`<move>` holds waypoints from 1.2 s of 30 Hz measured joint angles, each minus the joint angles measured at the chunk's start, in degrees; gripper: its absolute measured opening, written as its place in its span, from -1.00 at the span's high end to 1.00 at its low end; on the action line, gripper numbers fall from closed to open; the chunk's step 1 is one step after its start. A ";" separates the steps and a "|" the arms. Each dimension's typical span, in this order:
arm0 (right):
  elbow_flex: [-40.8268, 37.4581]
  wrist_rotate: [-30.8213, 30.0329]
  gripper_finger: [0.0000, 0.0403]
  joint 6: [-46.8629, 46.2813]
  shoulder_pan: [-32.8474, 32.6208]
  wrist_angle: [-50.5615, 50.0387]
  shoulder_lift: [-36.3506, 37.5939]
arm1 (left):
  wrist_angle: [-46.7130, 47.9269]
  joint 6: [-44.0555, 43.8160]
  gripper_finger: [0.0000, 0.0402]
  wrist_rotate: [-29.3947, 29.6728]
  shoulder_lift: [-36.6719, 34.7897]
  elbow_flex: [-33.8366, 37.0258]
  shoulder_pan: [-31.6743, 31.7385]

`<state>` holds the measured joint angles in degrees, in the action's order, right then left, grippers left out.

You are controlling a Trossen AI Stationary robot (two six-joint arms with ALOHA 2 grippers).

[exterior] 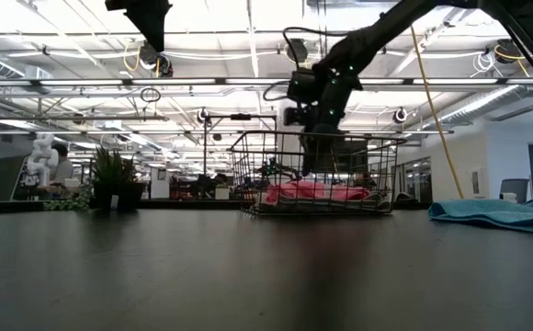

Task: Fold microfiber towels
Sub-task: Put the pink towel into the wire basket, then fold the right blue towel

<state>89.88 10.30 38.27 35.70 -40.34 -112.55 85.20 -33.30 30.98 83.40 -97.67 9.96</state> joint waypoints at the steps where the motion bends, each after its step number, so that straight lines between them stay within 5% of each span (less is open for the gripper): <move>1: -1.31 -0.01 1.00 -0.09 0.02 0.26 0.00 | -0.01 0.00 0.98 0.00 0.00 0.00 0.01; 11: -12.15 -8.50 1.00 0.24 -0.11 6.66 -0.09 | -0.06 0.00 0.98 -0.04 0.00 0.00 0.00; 25: -12.58 -18.08 1.00 5.42 -0.13 12.45 3.07 | -1.83 0.46 0.98 -0.07 0.00 0.00 0.01; 36: -12.58 -17.96 1.00 3.63 1.48 13.65 6.57 | -1.93 0.17 0.96 -0.07 0.00 0.00 -0.01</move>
<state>77.30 -7.66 41.89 37.18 -26.69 -105.98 83.26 -33.12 30.92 83.40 -97.67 9.96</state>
